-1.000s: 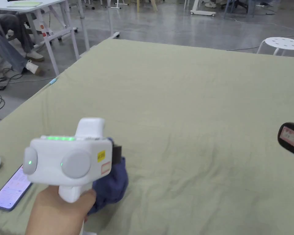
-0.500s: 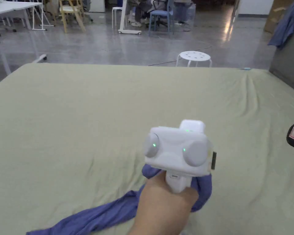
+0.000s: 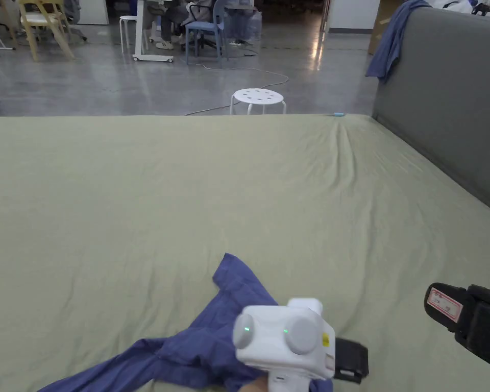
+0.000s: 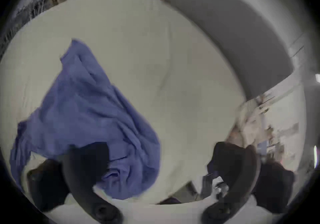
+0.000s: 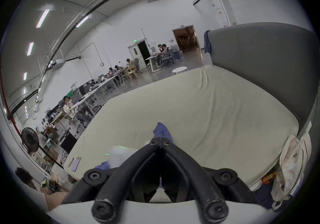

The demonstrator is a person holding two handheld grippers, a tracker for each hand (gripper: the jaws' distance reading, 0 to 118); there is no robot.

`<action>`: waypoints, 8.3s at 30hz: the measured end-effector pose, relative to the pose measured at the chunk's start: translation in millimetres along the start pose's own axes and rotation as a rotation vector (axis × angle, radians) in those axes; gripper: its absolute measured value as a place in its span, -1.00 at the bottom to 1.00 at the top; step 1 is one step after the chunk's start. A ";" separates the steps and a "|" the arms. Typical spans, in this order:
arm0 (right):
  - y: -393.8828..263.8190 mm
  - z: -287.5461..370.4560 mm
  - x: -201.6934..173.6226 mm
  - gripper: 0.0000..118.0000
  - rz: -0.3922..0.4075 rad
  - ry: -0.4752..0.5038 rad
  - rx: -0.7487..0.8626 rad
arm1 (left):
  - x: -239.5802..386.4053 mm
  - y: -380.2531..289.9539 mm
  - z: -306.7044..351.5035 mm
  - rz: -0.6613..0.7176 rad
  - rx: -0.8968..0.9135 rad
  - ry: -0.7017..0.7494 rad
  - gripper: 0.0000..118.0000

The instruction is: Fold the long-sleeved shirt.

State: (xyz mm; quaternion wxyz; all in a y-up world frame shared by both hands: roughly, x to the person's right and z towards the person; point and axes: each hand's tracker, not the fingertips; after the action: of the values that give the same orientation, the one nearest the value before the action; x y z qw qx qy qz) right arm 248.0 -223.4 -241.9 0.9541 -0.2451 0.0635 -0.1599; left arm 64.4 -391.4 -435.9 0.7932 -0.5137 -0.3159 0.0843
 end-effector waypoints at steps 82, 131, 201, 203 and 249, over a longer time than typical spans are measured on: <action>331.3 -104.5 -228.7 -1.00 0.457 -0.080 0.161 | -43.3 215.7 537.3 -0.273 0.928 0.567 -0.91; -63.6 -325.7 -88.4 -1.00 0.314 -0.142 -0.539 | -340.2 12.1 191.5 0.275 0.219 0.313 -0.91; -11.9 -451.2 -36.9 0.93 0.175 -0.317 -0.737 | -315.1 -116.0 236.6 0.254 0.188 0.407 -0.94; -31.1 -495.8 -21.0 0.56 0.204 -0.342 -0.850 | -318.6 -115.7 239.1 0.253 0.191 0.413 -0.94; 389.2 -111.9 -193.2 -1.00 0.423 -0.201 0.261 | -157.2 215.1 516.7 0.027 0.898 0.320 -0.94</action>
State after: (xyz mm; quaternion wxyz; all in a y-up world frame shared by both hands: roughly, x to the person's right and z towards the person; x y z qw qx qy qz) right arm 150.5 114.1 -521.2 0.9914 -0.1158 -0.0031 0.0616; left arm -321.9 28.5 -547.0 0.9743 -0.1305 -0.1157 0.1426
